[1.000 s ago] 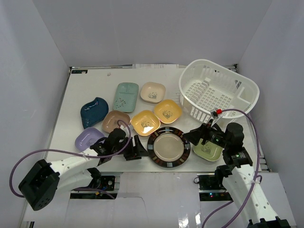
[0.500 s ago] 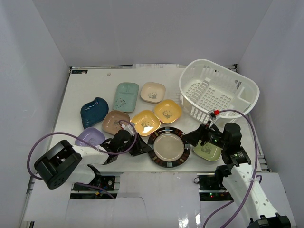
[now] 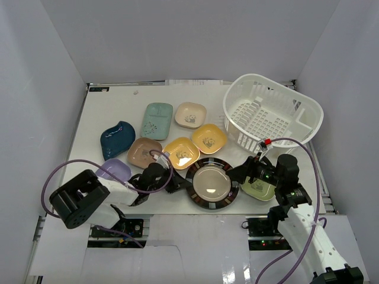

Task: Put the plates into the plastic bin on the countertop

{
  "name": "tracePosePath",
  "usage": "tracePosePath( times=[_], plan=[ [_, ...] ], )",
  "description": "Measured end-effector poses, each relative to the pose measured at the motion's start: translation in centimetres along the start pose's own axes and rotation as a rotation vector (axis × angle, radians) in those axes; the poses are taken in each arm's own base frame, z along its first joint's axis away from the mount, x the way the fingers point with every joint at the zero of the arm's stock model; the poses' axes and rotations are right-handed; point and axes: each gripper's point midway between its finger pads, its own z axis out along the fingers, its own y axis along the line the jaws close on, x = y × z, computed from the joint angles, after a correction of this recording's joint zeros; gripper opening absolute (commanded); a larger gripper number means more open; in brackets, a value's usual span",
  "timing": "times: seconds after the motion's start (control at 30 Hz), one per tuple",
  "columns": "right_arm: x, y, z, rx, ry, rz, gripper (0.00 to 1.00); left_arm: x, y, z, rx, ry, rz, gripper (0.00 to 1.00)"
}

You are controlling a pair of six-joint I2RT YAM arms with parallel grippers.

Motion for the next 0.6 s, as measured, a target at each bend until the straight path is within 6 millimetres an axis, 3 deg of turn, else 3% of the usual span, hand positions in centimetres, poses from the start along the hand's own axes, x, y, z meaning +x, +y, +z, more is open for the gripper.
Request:
tracePosePath(
  times=[0.33,0.6],
  plan=[
    [0.2,-0.3,0.1,0.019,0.004,0.001,0.89,0.8,0.4,-4.6,-0.01,-0.024,0.048,0.0],
    [1.5,-1.3,0.6,0.04,0.055,0.041,0.98,0.7,-1.0,-7.1,0.044,-0.045,0.073,0.0]
  ],
)
